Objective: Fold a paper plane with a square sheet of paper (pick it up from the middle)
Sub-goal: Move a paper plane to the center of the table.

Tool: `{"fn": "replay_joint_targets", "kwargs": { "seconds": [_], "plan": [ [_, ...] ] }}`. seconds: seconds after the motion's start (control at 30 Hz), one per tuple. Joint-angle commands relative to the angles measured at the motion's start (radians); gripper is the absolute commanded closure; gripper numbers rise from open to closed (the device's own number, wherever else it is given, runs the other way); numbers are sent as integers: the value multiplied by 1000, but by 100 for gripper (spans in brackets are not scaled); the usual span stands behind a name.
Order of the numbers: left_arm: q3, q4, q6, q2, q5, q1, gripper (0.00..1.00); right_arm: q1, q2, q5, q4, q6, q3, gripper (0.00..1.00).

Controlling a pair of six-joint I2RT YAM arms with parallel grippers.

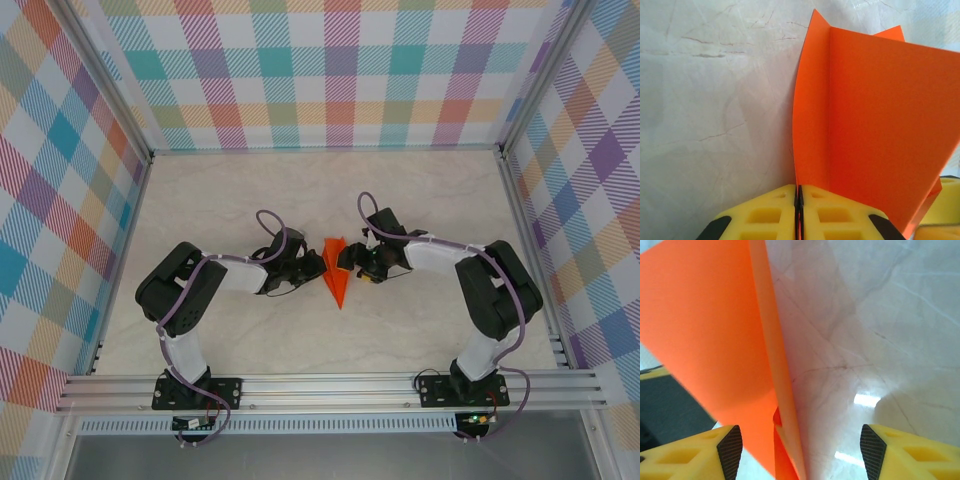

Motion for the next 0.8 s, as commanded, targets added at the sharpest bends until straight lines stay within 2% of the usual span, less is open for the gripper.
{"fn": "replay_joint_targets", "kwargs": {
  "seconds": [0.0,0.2,0.5,0.77],
  "plan": [
    [-15,-6,-4,8,15,15,89,21,-103,28,-28,-41,-8,34],
    [-16,14,-14,-10,43,15,89,64,-171,62,-64,-60,-20,38],
    [-25,27,-21,-57,81,15,85,83,-70,56,-76,-93,29,41],
    [-30,2,-9,-71,71,15,84,85,-22,85,-87,-114,39,37]
  ]
}}
